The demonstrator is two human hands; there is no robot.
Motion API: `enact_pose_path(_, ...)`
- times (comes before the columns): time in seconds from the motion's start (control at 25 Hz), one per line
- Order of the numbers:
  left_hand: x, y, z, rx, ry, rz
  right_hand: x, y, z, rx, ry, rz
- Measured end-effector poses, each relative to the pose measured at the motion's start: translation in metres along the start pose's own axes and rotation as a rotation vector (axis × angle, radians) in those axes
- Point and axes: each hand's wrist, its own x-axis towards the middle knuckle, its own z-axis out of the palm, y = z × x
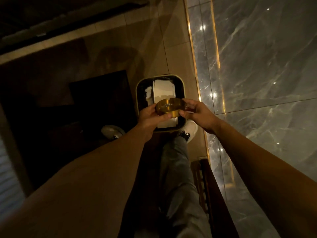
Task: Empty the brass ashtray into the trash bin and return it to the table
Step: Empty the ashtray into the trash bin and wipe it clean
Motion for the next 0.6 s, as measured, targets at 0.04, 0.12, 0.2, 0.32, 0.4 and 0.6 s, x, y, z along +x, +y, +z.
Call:
enact_pose_path(0.04,0.006,-0.006,-0.001,-0.008,0.005,-0.006,0.006,0.006,0.002,0.019,0.006,0.019)
enact_pose_path(0.12,0.018,-0.016,-0.003,-0.019,0.035,-0.026,0.015,0.018,0.008,0.055,0.035,0.054)
enact_pose_path(0.2,0.032,-0.027,-0.005,-0.048,0.063,-0.062,0.025,0.030,0.014,0.106,0.080,0.093)
enact_pose_path(0.32,0.049,-0.042,-0.005,-0.100,0.088,-0.098,0.034,0.046,0.025,0.165,0.156,0.134)
enact_pose_path(0.4,0.057,-0.050,-0.004,-0.139,0.111,-0.114,0.038,0.050,0.033,0.176,0.207,0.132)
enact_pose_path(0.6,0.073,-0.065,-0.009,-0.210,0.147,-0.150,0.043,0.054,0.044,0.154,0.249,0.101)
